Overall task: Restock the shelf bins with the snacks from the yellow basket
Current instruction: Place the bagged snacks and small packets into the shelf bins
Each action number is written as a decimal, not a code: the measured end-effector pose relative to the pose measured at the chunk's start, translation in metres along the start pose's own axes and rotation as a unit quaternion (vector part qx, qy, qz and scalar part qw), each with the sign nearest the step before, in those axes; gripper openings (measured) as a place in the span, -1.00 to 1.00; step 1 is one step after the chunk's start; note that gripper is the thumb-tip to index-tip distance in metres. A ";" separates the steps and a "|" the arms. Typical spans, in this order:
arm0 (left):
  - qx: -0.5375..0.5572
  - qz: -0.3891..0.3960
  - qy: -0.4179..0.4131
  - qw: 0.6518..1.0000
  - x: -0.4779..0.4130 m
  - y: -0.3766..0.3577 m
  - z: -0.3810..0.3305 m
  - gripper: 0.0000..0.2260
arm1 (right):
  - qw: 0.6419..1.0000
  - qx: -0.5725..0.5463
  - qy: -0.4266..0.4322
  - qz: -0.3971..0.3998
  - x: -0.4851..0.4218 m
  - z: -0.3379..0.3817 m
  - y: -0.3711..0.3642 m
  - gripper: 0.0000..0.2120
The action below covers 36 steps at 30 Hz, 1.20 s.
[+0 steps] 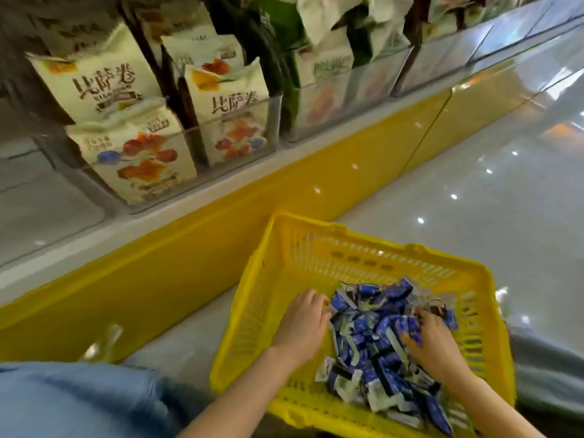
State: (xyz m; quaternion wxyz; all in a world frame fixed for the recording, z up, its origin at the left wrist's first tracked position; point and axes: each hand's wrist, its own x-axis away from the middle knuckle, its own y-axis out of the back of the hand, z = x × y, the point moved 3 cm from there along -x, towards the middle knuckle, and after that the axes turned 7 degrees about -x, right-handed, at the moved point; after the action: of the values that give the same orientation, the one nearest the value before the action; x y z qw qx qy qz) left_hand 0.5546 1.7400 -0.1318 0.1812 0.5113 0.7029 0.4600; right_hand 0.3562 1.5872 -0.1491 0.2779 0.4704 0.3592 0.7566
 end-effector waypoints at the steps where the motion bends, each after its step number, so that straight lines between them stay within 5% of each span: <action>1: -0.006 0.050 0.007 0.999 -0.008 -0.018 -0.006 -0.69 | 1.000 0.008 -0.013 0.021 -0.004 -0.008 -0.005 -0.34; 5: 0.000 0.268 0.041 0.963 -0.025 -0.087 -0.022 -0.51 | 0.995 0.024 -0.049 0.078 -0.008 -0.036 -0.028 -0.15; 7: 0.010 0.317 0.038 0.948 -0.026 -0.112 -0.030 -0.48 | 0.995 0.063 -0.030 0.065 -0.008 -0.046 -0.037 -0.07; 14: 0.009 0.313 0.063 0.948 -0.022 -0.151 -0.043 -0.24 | 0.995 0.103 0.001 0.010 -0.006 -0.050 -0.048 0.00; 23: 0.014 0.342 0.059 0.938 -0.020 -0.161 -0.044 -0.44 | 0.999 0.049 0.018 0.005 -0.012 -0.052 -0.046 -0.41; 33: 0.108 0.233 0.107 0.961 -0.024 -0.161 -0.029 -0.57 | 0.995 0.101 0.011 0.007 -0.009 -0.049 -0.037 -0.40; 36: 0.115 0.193 0.166 0.960 -0.028 -0.158 -0.015 -0.46 | 0.995 0.103 0.008 0.003 -0.007 -0.050 -0.034 -0.42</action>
State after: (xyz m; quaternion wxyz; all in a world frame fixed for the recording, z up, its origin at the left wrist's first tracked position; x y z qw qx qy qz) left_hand 0.4678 1.6998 -0.2613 -0.0902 0.5714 0.6588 0.4809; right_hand 0.3168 1.5878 -0.1955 0.2229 0.4914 0.4365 0.7200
